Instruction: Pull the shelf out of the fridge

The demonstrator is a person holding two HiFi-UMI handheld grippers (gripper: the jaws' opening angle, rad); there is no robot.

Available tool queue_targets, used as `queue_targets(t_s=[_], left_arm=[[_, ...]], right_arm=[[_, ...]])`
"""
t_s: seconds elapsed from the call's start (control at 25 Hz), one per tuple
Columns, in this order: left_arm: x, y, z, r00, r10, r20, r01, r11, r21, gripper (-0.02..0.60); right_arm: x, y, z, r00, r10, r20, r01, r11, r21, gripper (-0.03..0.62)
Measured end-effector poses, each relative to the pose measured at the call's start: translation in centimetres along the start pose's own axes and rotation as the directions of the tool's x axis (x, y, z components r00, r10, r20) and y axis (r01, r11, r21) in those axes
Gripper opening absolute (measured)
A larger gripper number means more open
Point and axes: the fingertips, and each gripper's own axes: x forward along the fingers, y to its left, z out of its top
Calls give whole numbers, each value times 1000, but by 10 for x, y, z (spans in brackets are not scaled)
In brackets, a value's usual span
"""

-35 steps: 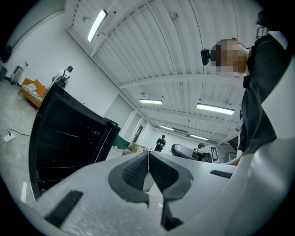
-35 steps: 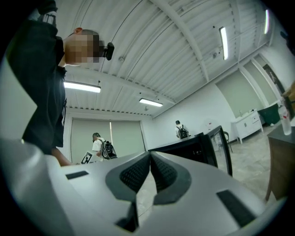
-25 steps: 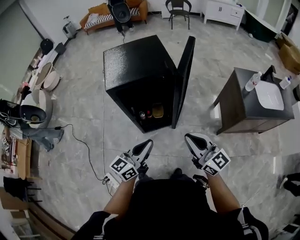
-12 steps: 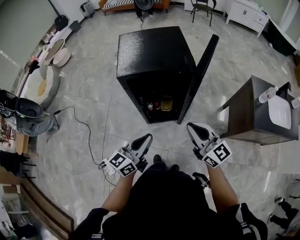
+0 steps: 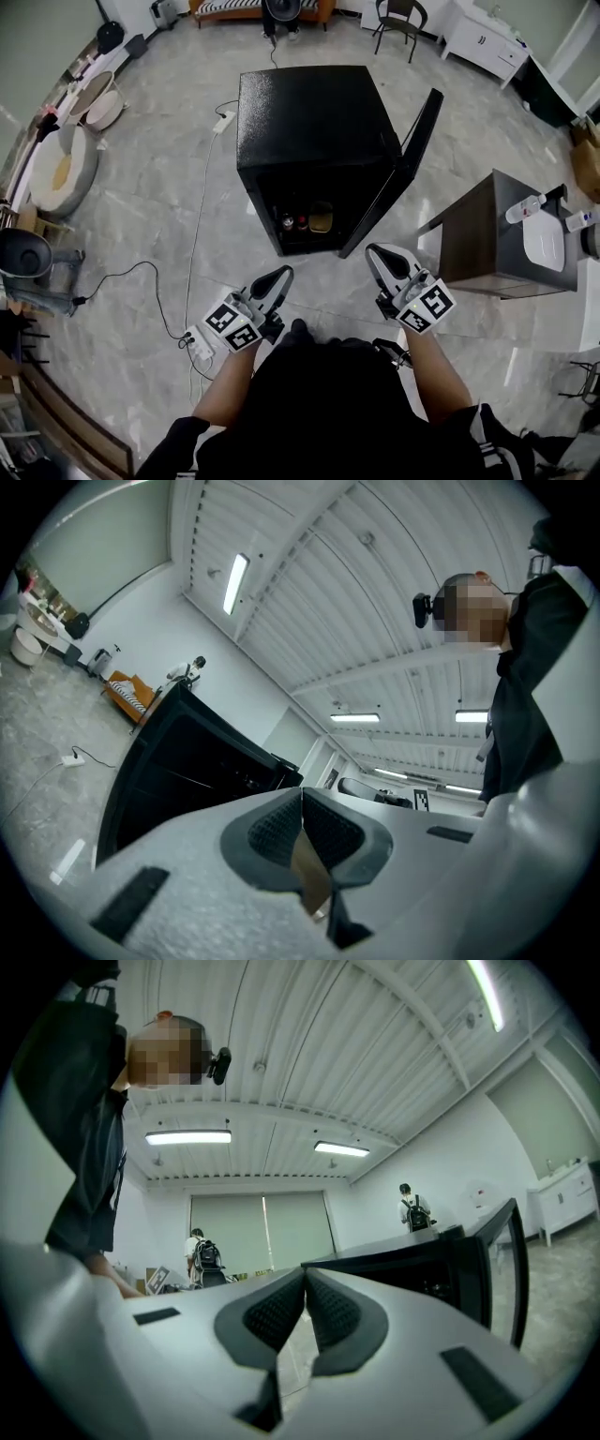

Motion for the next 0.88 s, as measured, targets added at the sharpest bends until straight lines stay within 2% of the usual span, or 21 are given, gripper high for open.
queue_targets(t_s=[0.12,0.4,0.68,0.88], left_arm=[[3,6,-3,1000,-14,-4,14,1000,-9,23],[21,20,-7,999,33,9,-33,999,-4,23],[65,13,-12,990,137,43,-139,990,29,23],[78,7,-16,973,224,59,-227,973,37,23]], right_arm=[[12,-4,-6,1000,2,-5,-2,1000,19,26],[25,-16,-22,997,69,-44,-67,997,32,26],[13,-64,-19,980,188,-63,-184,981,55,26],[12,-83,-26,965,259,-46,-250,957,146,26]])
